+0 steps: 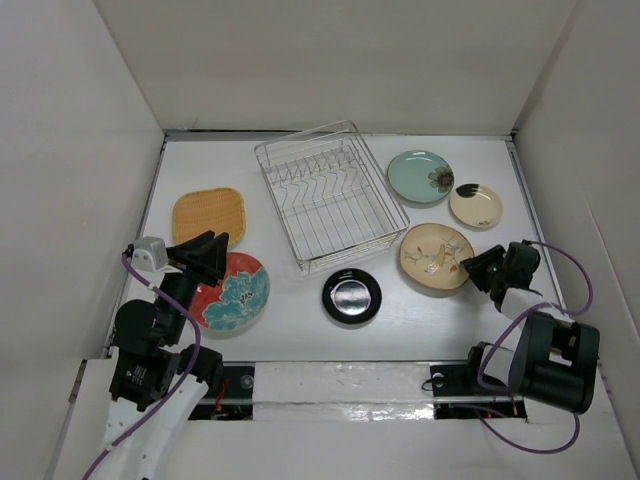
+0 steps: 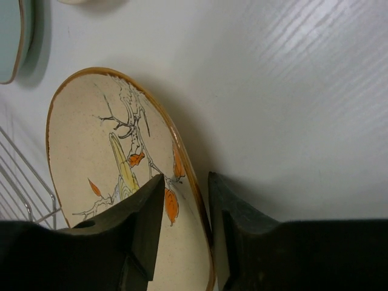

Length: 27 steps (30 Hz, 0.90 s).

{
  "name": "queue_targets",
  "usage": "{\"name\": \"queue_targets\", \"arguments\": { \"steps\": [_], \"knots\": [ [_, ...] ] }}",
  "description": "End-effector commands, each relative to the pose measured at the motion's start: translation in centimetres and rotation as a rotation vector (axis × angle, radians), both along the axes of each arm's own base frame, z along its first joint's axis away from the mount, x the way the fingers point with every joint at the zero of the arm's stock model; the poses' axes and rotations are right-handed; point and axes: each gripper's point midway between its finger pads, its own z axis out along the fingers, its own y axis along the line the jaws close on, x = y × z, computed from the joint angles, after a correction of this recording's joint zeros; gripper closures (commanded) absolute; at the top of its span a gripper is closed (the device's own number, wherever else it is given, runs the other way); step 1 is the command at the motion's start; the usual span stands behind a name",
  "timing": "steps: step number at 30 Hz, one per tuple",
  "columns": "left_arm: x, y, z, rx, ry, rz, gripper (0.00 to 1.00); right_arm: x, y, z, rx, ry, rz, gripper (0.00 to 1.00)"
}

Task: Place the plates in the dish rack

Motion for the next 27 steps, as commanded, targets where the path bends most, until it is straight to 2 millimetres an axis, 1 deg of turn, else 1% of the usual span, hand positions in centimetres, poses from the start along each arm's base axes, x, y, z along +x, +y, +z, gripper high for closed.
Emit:
{"name": "queue_targets", "arguments": {
  "steps": [1,4,5,6,8,9,10,11,12,13,15,16,18,19,20,22,23,25,26,27],
  "knots": [
    [-0.4,0.1,1.3,-0.011,-0.045,-0.001,0.66,0.0,0.2,-0.9,0.017,0.03,0.035,0.62],
    [-0.4,0.2,1.2,-0.013,-0.042,0.006,0.66,-0.2,0.0,-1.2,0.023,0.033,0.024,0.66],
    [-0.4,0.2,1.2,-0.012,-0.043,0.007,0.66,-0.1,0.1,-1.2,0.025,0.029,0.027,0.7],
    [-0.3,0.2,1.2,-0.013,-0.042,0.005,0.66,-0.1,0.1,-1.0,0.021,0.022,0.028,0.8],
    [-0.2,0.1,1.2,-0.01,-0.039,0.004,0.66,-0.4,-0.3,-0.8,0.001,0.027,0.016,0.89],
    [-0.2,0.2,1.2,-0.01,-0.039,0.005,0.66,-0.3,-0.5,0.4,-0.021,-0.009,0.008,0.95],
    [-0.2,0.1,1.1,-0.01,-0.037,0.005,0.66,-0.6,-0.5,0.8,-0.028,-0.01,0.001,0.98],
    [-0.1,0.1,1.1,-0.01,-0.034,0.005,0.66,-0.7,-0.7,1.5,-0.042,-0.027,-0.011,1.0],
    [-0.1,0.1,1.1,-0.011,-0.033,0.003,0.66,-0.5,-0.9,2.7,-0.052,-0.059,-0.021,1.0],
    [0.0,0.0,1.1,-0.01,-0.032,0.0,0.66,-1.0,-0.8,4.6,-0.07,-0.098,-0.028,1.0],
    [0.0,0.0,1.0,-0.009,-0.031,0.0,0.67,-1.2,-1.4,7.4,-0.114,-0.16,-0.058,1.0],
    [0.0,0.0,1.0,-0.009,-0.029,0.0,0.67,-1.4,-1.6,10.5,-0.155,-0.232,-0.069,1.0],
    [0.0,-0.1,1.0,-0.008,-0.028,-0.002,0.67,-1.9,-2.3,13.8,-0.218,-0.304,-0.103,1.0],
    [0.0,-0.1,1.0,-0.007,-0.03,-0.003,0.67,-2.3,-2.4,14.8,-0.243,-0.308,-0.103,1.0],
    [0.1,-0.1,1.0,-0.008,-0.03,-0.003,0.67,-1.9,-2.3,17.6,-0.27,-0.359,-0.092,1.0],
    [0.1,-0.2,0.9,-0.006,-0.027,-0.009,0.67,-1.4,-2.4,20.6,-0.311,-0.432,-0.073,1.0],
    [0.1,-0.2,1.0,-0.006,-0.029,-0.01,0.67,-1.2,-2.2,23.6,-0.331,-0.495,-0.067,1.0],
    [0.0,-0.3,1.0,-0.006,-0.031,-0.013,0.67,-0.6,-1.7,26.8,-0.344,-0.563,-0.048,1.0],
    [0.0,-0.3,1.0,-0.006,-0.031,-0.013,0.67,-0.1,-1.4,29.2,-0.357,-0.627,-0.041,1.0],
    [0.0,-0.3,1.0,-0.006,-0.031,-0.013,0.67,0.8,-0.1,32.0,-0.353,-0.683,0.001,1.0]
  ]
}}
